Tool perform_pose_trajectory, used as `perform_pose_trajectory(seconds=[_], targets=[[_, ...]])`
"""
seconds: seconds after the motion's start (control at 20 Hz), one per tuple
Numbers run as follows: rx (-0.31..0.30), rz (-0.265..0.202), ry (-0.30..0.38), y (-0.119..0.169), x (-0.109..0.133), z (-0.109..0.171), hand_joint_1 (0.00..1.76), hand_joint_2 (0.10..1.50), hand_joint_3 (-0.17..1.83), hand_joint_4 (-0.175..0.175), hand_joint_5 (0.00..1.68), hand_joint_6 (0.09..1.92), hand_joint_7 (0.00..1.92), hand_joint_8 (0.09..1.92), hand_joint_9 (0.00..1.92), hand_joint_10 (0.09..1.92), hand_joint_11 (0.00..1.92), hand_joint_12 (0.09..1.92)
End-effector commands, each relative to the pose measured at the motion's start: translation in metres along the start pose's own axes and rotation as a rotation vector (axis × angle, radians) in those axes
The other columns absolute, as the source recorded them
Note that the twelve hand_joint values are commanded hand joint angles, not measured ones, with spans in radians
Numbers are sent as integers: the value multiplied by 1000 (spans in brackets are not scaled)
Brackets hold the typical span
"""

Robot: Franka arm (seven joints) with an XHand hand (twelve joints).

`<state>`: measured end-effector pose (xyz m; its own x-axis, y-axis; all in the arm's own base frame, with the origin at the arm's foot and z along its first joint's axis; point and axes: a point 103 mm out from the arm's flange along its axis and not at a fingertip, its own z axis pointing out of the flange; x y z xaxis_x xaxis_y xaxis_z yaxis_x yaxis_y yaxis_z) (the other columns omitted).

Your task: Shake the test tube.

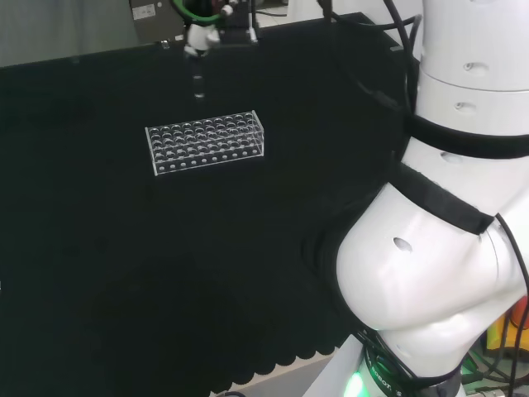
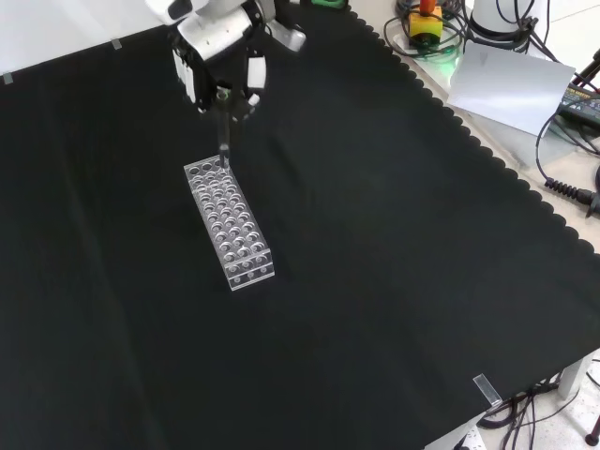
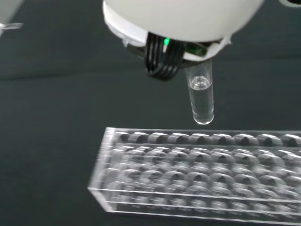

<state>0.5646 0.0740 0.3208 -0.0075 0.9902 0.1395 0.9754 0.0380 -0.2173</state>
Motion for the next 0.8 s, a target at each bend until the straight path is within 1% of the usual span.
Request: perform_pose_trajectory(seconds=[0.05,0.15,0.25,0.35,0.45,0.6,0.7,0.8], targets=[[14,162,-40,-21,-89,-3,1327,557,802,-175,1307,630,1364,635,1605,645,1232,882],[12,201,-40,-27,-109,-6,1327,557,803,-175,1307,630,1364,636,1605,645,1232,882],[9,231,-40,-31,-123,-10,1327,557,803,-175,1307,630,1364,636,1605,645,1231,882],[5,248,-45,-33,-132,-13,1327,557,803,-175,1307,630,1364,636,1605,645,1231,883],[2,257,-49,-33,-135,-15,1327,557,803,-175,1307,630,1364,636,1605,645,1231,883],[0,250,-43,-29,-129,-17,1327,557,803,-175,1307,631,1364,636,1605,645,1230,884],[8,225,-40,-26,-119,-14,1327,557,803,-175,1307,631,1363,636,1604,645,1230,884],[20,192,-36,-21,-102,-7,1327,557,803,-175,1307,631,1363,636,1604,645,1230,885]])
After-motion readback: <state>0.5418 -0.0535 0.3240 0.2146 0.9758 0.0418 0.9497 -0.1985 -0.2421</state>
